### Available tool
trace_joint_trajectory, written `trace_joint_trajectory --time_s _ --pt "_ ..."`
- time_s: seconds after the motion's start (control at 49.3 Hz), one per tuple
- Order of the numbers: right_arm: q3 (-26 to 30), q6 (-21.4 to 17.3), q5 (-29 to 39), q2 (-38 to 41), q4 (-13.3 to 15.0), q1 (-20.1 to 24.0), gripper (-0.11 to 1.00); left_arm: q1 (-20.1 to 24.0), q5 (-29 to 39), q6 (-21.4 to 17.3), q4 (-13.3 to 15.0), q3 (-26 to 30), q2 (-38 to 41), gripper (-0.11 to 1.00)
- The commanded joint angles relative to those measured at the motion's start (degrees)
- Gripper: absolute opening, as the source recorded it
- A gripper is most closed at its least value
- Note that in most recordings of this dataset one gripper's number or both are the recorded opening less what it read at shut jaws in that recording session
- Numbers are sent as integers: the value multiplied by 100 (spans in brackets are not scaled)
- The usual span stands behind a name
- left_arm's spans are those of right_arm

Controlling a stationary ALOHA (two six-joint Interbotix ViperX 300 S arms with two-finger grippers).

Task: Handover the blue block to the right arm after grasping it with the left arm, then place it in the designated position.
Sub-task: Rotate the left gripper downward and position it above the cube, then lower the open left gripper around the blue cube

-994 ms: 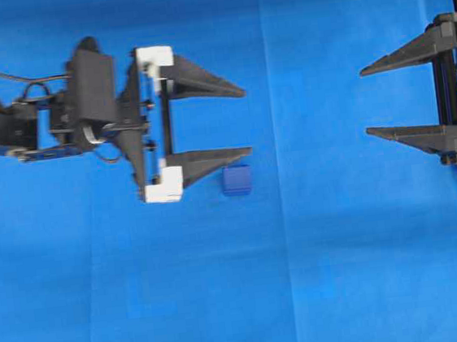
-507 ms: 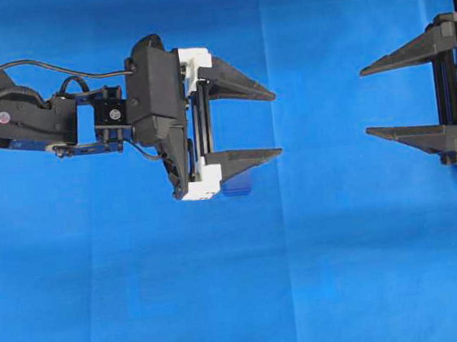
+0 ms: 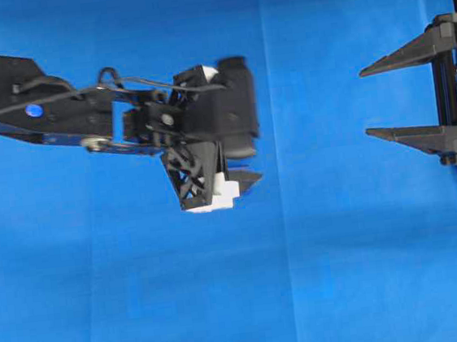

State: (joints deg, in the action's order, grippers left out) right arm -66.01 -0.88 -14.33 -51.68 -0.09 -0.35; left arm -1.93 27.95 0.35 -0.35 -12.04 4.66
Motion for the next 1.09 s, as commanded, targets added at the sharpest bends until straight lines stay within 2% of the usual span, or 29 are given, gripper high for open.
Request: trace_joint_trajectory --time_s 0.0,0.122,0.264,1.075 --pt "158 -9 -9 35 -18 -9 97 -70 853 9 -9 519 53 92" --pt "158 -9 0 44 -18 0 97 -79 1784 0 -9 976 272 92" --pt "149 0 0 53 -18 -9 97 -70 2145 -26 -26 1239 396 92" --pt "149 0 26 79 -26 -9 97 -53 2118 0 -35 1248 413 92"
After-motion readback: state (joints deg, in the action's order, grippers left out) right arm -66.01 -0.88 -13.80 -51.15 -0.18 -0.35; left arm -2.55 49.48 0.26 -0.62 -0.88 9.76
